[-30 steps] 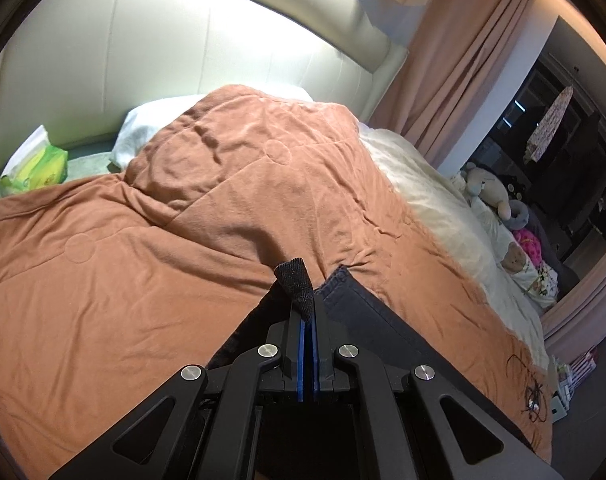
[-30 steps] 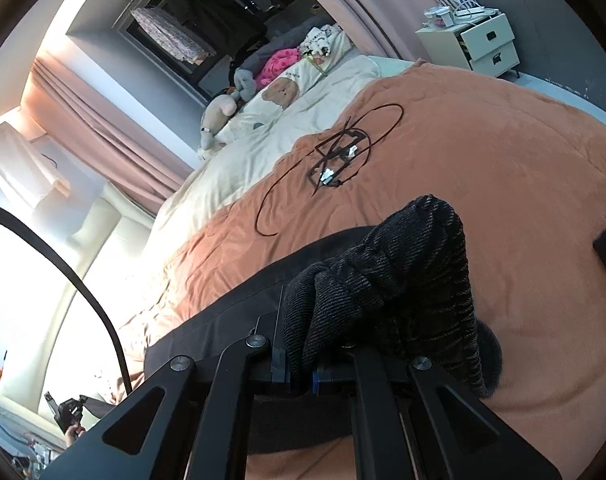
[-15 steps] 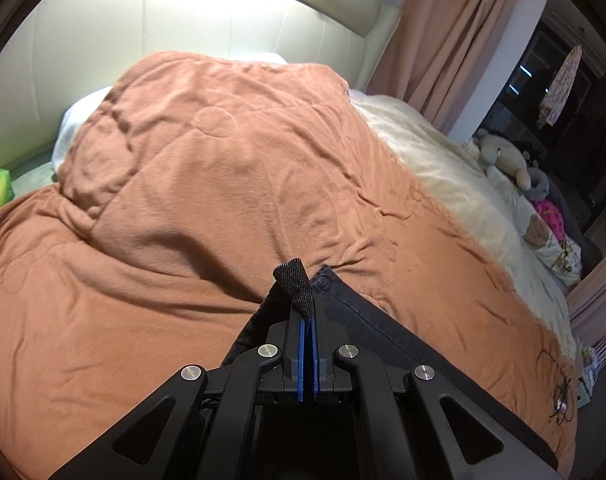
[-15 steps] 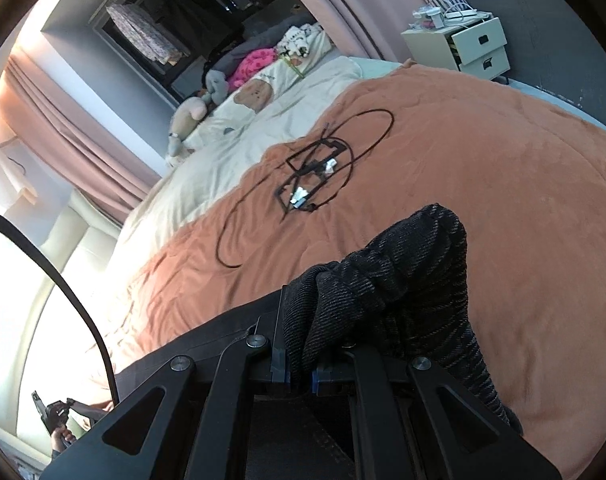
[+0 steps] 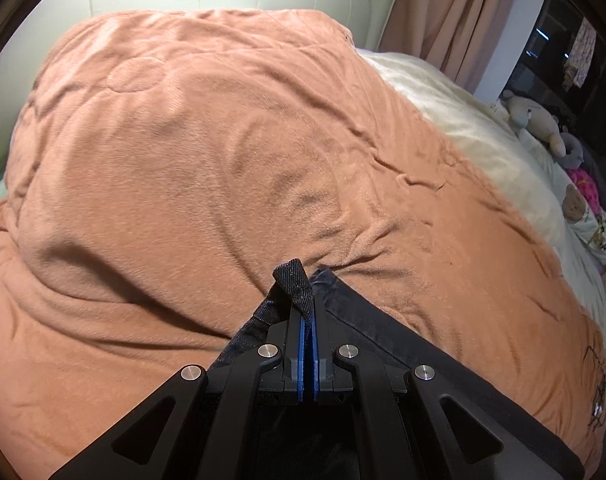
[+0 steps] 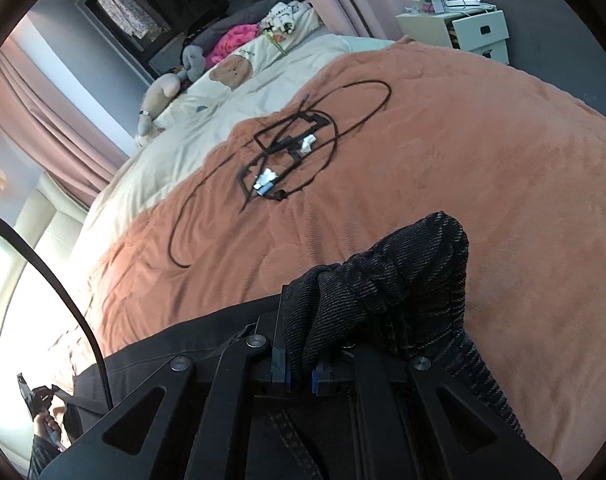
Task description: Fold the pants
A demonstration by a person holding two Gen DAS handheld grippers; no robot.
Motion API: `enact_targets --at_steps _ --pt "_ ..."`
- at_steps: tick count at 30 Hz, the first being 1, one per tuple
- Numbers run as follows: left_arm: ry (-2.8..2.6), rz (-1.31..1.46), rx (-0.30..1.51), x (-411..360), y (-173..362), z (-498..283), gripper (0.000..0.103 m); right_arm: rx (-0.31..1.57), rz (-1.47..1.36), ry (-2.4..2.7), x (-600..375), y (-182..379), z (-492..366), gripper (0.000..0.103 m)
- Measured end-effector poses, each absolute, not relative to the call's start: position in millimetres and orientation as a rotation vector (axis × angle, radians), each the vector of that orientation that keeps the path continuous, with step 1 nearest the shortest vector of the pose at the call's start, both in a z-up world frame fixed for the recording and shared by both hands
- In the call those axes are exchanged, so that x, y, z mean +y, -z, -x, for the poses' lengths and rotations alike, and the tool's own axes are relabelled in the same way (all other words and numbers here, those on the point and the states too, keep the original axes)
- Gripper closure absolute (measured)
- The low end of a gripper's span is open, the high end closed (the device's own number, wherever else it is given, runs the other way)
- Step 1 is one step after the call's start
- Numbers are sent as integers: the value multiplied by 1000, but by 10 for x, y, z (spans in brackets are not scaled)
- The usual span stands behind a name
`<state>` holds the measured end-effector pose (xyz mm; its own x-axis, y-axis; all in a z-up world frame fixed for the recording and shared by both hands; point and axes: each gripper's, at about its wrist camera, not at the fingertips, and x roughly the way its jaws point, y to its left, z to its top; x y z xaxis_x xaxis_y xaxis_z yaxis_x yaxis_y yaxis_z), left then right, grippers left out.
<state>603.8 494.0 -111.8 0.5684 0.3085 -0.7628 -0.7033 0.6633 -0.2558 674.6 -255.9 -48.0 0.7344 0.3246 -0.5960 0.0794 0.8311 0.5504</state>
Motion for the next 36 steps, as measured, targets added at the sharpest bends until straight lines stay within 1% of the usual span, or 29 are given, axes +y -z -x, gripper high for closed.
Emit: enact_targets --at_steps 3,6,7,8,9,10,11,12,13,15,22,28,36 --pt "-642 586 766 4957 1233 -6197 101 755 -580 -130 -2520 538 -6822 101" --pt "-631 602 807 4983 1387 -6306 100 807 -565 -122 -2460 604 -6897 99" --pt "-640 608 826 4995 1438 -6313 97 812 -573 -135 -2462 599 -6889 97" --pt "-647 606 834 4997 1461 -6305 93 813 -571 -147 -2467 585 -6881 89" --pt "-654 600 836 4990 1470 -6285 75 812 -570 -160 -2471 560 -6868 80" --pt "-646 591 824 4970 1452 -6245 46 801 -573 -176 -2480 527 -6833 50" --pt "-633 585 807 4950 1423 -6203 30 791 -577 -182 -2497 506 -6806 22" --pt "-626 578 792 4937 1388 -6159 5 770 -575 -181 -2507 463 -6747 18" --pt "-626 572 759 4920 1307 -6078 0 759 -566 -183 -2508 421 -6695 18" --pt "-604 598 722 4918 1212 -5942 0 765 -582 -221 -2529 440 -6645 18" --pt "-573 615 719 4733 1038 -5460 0 800 -608 -264 -2598 448 -6283 18" --pt "-547 556 725 4540 891 -5108 0 799 -565 -286 -2609 252 -5953 18" --pt "-505 593 708 4378 831 -4564 0 798 -524 -281 -2681 119 -5350 18"
